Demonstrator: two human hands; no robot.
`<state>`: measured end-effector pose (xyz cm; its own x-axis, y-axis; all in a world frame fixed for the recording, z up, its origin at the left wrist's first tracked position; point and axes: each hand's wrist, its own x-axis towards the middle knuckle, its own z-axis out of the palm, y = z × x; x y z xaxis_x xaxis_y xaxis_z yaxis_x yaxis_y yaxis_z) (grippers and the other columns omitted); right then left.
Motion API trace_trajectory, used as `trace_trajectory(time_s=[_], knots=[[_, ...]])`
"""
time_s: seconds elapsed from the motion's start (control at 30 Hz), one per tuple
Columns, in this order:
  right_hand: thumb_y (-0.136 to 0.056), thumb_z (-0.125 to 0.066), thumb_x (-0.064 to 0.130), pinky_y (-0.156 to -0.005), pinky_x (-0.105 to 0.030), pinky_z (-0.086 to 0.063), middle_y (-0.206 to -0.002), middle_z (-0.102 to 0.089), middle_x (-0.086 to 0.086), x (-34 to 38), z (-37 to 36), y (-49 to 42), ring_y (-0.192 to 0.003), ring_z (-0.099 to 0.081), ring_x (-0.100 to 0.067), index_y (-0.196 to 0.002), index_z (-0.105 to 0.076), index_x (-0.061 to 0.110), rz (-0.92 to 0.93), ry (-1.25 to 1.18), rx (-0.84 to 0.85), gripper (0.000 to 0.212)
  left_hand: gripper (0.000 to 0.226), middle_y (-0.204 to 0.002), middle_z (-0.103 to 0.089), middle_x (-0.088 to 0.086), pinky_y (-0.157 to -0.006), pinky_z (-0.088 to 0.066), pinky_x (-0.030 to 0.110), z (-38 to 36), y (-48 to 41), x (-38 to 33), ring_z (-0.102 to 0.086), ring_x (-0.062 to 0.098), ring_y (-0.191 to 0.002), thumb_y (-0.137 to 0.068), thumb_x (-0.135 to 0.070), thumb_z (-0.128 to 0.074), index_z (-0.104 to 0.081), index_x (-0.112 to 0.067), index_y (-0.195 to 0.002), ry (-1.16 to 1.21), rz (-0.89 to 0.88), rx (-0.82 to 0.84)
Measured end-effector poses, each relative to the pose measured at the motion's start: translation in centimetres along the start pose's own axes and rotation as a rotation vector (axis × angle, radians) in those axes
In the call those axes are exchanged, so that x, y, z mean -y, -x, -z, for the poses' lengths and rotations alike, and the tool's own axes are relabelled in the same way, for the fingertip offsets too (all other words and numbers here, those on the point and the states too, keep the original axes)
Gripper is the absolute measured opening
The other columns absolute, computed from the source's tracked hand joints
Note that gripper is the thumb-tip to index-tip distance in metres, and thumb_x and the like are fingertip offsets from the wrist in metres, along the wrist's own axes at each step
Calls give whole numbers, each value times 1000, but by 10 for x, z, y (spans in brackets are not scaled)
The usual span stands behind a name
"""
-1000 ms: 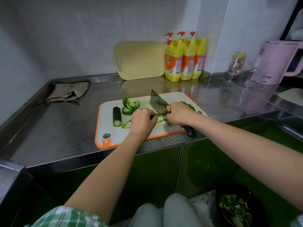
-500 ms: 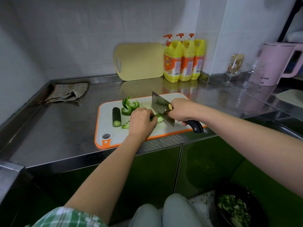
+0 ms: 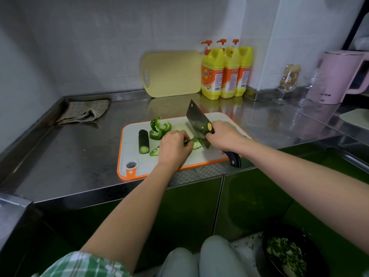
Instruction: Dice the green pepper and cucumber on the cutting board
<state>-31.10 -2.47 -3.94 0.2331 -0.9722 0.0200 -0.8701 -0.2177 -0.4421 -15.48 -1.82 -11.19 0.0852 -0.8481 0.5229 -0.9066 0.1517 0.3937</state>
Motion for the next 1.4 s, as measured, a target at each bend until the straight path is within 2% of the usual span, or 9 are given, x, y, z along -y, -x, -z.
trace_trajectory(time_s=[0.2,0.33,0.47,0.6,0.7,0.8,1.1,1.27,1.4], knots=[[-90,-41,5,-38,-16,-37,-68,-55,-14,11,21,5,-39,-55,-20,-76,-46,7,-3,117,145,15,15,-82,-66,4,-66,-41,31,0,0,1,-58,23,-82,-82,-28,-67,-70,-13,-82,9,4,4],[-89,-41,2,-39,-19,-40,-70,-57,-17,13,16,6,-40,-55,-23,-77,-47,4,-21,180,182,14,14,-81,-66,4,-64,-38,29,0,0,0,-58,23,-81,-82,-27,-68,-70,-13,-82,19,-10,4],[-89,-43,4,-38,-18,-40,-66,-58,-18,10,8,4,-41,-56,-26,-80,-50,2,-23,164,166,11,14,-82,-66,4,-65,-38,29,0,0,0,-57,22,-81,-82,-27,-69,-71,-14,-82,21,-15,5],[-89,-49,9,-44,-23,-38,-68,-57,-11,9,-5,2,-55,-58,-26,-78,-49,8,-5,179,81,11,13,-80,-67,4,-66,-42,32,1,0,0,-58,23,-80,-81,-27,-70,-71,-14,-79,40,-8,8],[-89,-47,9,-43,-23,-42,-68,-59,-12,9,-11,-2,-45,-59,-24,-79,-50,8,-5,104,42,10,14,-79,-69,6,-65,-44,33,1,1,0,-61,26,-78,-82,-26,-69,-74,-13,-79,39,-8,2],[-92,-45,11,-43,-23,-42,-68,-57,-11,7,-6,-4,-44,-59,-24,-80,-47,9,4,36,-7,12,16,-79,-70,6,-63,-44,33,2,1,0,-62,26,-76,-83,-26,-68,-76,-13,-80,35,-9,-6],[-87,-41,2,-41,-19,-40,-64,-57,-16,20,16,10,-40,-56,-23,-73,-45,6,2,197,160,15,17,-76,-68,7,-65,-47,36,2,1,-1,-60,26,-75,-81,-25,-68,-74,-11,-75,33,-8,0],[-90,-45,6,-41,-21,-42,-57,-55,-15,21,7,12,-40,-53,-25,-74,-48,4,4,199,142,17,16,-77,-69,6,-64,-46,33,3,1,-2,-60,24,-74,-82,-25,-69,-75,-12,-77,24,-24,-6],[-90,-49,8,-43,-23,-42,-65,-58,-11,24,-8,5,-44,-57,-23,-78,-51,6,-11,215,82,12,17,-75,-68,5,-63,-47,34,3,1,-1,-60,23,-71,-82,-26,-68,-76,-12,-77,19,-26,-5]])
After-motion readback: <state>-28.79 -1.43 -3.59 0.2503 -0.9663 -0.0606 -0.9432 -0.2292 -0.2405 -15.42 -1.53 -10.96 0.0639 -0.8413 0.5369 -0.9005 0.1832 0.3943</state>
